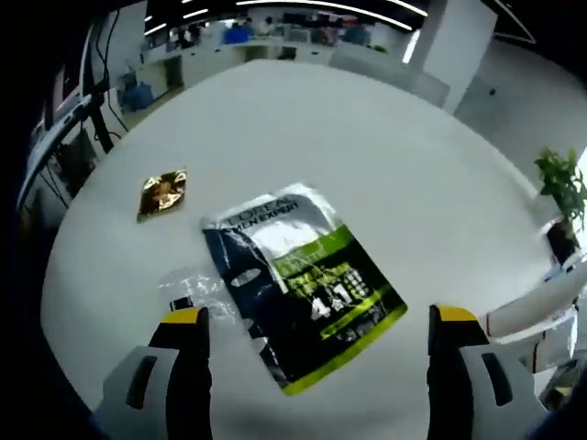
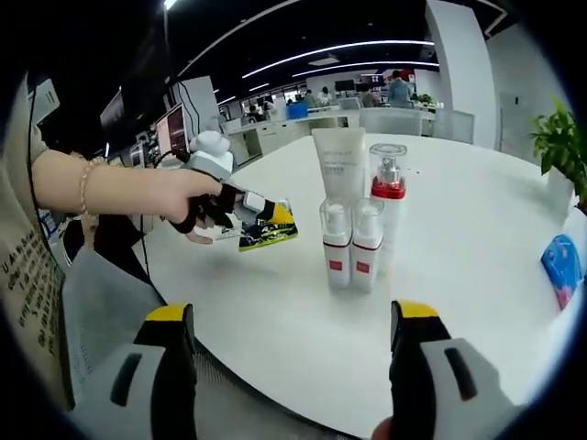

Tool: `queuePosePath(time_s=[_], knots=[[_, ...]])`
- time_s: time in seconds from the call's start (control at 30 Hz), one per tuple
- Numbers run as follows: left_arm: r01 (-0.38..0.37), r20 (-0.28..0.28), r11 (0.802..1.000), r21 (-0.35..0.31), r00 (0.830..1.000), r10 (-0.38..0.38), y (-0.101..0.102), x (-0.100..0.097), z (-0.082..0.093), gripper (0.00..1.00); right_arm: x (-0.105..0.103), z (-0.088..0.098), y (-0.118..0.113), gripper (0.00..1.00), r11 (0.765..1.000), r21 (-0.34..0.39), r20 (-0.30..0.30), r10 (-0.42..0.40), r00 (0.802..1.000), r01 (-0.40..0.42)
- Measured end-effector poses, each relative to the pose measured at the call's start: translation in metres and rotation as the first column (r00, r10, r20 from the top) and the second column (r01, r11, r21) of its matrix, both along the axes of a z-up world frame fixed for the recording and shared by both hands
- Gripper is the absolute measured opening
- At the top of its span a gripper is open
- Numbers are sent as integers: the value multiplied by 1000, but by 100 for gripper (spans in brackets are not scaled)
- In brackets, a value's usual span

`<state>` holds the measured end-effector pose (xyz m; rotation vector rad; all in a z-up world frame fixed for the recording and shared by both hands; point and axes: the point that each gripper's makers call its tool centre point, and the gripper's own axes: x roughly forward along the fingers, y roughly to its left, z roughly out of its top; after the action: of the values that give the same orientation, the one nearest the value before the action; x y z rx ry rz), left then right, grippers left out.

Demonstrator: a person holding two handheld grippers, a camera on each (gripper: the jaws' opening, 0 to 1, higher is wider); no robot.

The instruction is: Arrange the skincare products in the storage area until every visible bottle or jar stands upright without overlapping.

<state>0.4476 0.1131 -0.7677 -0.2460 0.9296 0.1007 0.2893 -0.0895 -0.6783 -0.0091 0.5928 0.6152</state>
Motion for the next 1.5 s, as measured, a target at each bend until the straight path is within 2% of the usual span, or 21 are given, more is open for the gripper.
queuePosePath(time_s=[0.07, 0.1, 0.17, 0.27, 0.4, 0.5, 0.7, 1.07, 1.37, 1.4, 1.43, 1.5], knots=[[-17, -2, 1000, -3, 1000, 17, 0, 2, -2, 97, -1, -1, 1, 88, 1000, 0, -5, 5, 1000, -5], [-36, -23, 999, -5, 999, 36, 0, 1, -6, 97, -1, -1, 1, 88, 1000, 1, -8, 6, 1000, -6], [-31, -10, 999, 25, 999, 31, 0, 6, -6, 97, -1, -2, 1, 88, 1000, 2, -11, 5, 1000, -5], [-30, -23, 998, 48, 999, 31, 1, 10, -9, 97, -1, -2, 0, 88, 1000, 5, -16, 2, 1000, -2], [-3, -26, 995, 97, 1000, 5, 4, 18, -14, 97, -1, -3, 0, 88, 1000, 6, -22, 3, 1000, -3], [58, -39, 987, 153, 998, -53, 6, 21, -19, 97, -1, -3, 0, 88, 1000, 6, -25, 1, 1000, -1], [74, -10, 984, 159, 997, -73, 8, 22, -17, 96, -1, -5, 0, 88, 1000, 7, -32, -1, 999, 1], [112, 58, 979, 173, 991, -124, 28, 27, -10, 68, -1, -5, -1, 87, 1000, 4, -31, -5, 1000, 5], [134, 78, 975, 178, 986, -150, 35, 27, -9, 61, 0, -5, -2, 86, 1000, 5, -34, -15, 999, 15], [137, 86, 974, 178, 984, -154, 35, 26, -9, 58, -1, -5, -2, 86, 1000, 4, -37, -12, 999, 12], [158, 121, 972, 174, 976, -181, 32, 31, -5, 54, -1, -5, -1, 86, 1000, 3, -36, -8, 999, 8], [168, 132, 970, 176, 972, -193, 33, 31, 3, 44, -1, -6, 0, 86, 1000, -5, -36, -1, 999, 1]])
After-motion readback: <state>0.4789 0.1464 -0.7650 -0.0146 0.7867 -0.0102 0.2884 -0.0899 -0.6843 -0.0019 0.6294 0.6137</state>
